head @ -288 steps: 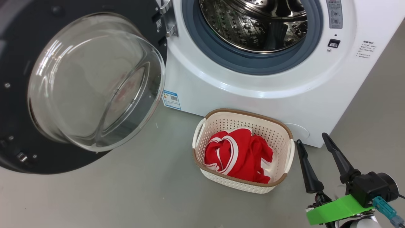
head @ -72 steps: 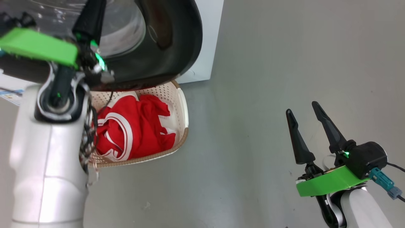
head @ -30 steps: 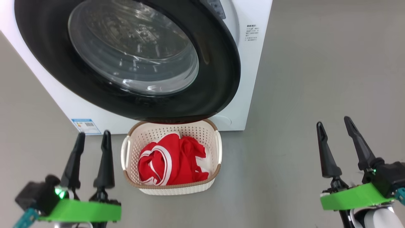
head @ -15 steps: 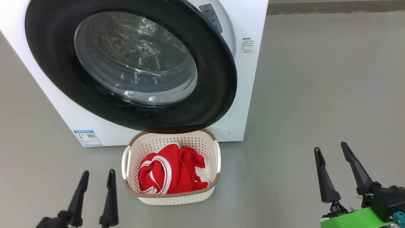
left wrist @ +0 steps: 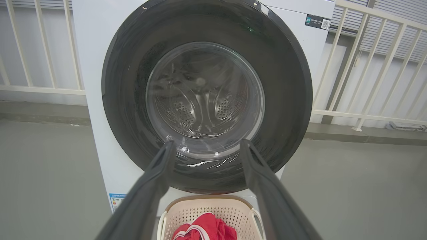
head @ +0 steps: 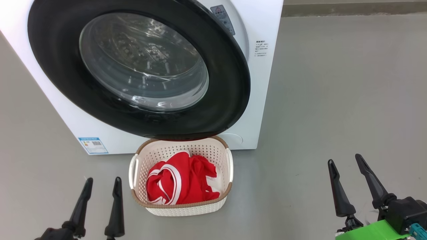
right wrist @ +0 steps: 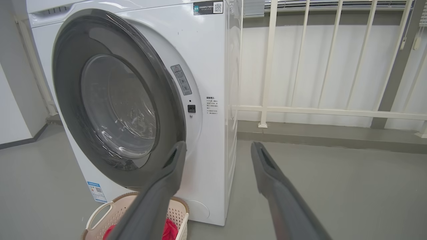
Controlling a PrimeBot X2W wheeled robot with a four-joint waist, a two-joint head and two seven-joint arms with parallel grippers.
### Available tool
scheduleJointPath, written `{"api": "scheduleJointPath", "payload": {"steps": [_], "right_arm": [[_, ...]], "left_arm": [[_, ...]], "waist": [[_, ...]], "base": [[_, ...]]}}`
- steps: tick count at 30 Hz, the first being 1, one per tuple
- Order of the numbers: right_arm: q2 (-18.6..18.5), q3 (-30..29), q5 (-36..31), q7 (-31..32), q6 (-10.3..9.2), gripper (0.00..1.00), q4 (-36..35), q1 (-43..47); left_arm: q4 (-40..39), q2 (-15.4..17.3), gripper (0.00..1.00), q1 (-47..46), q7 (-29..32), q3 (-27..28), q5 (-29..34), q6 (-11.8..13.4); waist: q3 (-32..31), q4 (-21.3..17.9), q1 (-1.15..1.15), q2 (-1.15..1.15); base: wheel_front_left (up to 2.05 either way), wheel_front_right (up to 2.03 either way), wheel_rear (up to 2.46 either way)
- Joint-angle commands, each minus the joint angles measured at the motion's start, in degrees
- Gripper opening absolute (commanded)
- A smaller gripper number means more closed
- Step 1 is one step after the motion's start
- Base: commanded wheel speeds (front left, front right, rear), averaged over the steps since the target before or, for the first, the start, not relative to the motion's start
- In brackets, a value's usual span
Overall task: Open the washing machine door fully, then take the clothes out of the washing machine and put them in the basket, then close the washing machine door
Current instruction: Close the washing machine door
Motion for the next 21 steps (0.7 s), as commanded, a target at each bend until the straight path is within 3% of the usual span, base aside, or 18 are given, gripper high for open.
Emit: {"api": "scheduleJointPath", "payload": {"steps": [1, 4, 5, 6, 8, 21], "right_arm": [[-0.70, 1.69, -0.07, -0.37, 0.29, 1.00, -1.10, -1.13], [-0.70, 1.68, -0.03, -0.37, 0.29, 1.00, -0.69, -1.22], [-0.70, 1.76, -0.08, -0.37, 0.29, 0.96, -0.47, -1.31], [-0.70, 1.82, -0.12, -0.37, 0.29, 0.49, -0.20, -1.45], [-0.70, 1.76, -0.18, -0.37, 0.29, 0.00, 0.45, -2.00], [-0.70, 4.55, -0.68, -0.37, 0.29, 0.00, 7.21, -11.97]], "left_arm": [[-1.41, 0.21, 1.00, -1.35, -0.44, 1.95, 0.99, -0.45], [-1.34, 0.12, 1.00, -1.67, -0.44, 1.76, 1.26, -0.74], [-1.36, 0.10, 1.00, -1.79, -0.44, 1.72, 1.31, -0.82], [-1.39, 0.08, 1.00, -1.94, -0.44, 1.73, 1.34, -0.91], [-1.62, 0.04, 1.00, -2.34, -0.44, 1.69, 1.39, -1.07], [-4.93, -0.08, 1.00, -5.09, -0.45, -0.45, 1.10, -1.12]], "waist": [[0.12, 0.12, 0.00, 0.00], [0.35, 0.42, 0.00, 0.00], [0.43, 0.52, 0.00, 0.00], [0.53, 0.63, 0.00, 0.00], [0.88, 0.95, 0.00, 0.00], [6.19, 2.67, 0.00, 0.00]], "base": [[0.00, 0.00, 0.00], [0.00, 0.00, 0.00], [0.00, 0.00, 0.00], [0.00, 0.00, 0.00], [0.00, 0.00, 0.00], [0.00, 0.00, 0.00]]}}
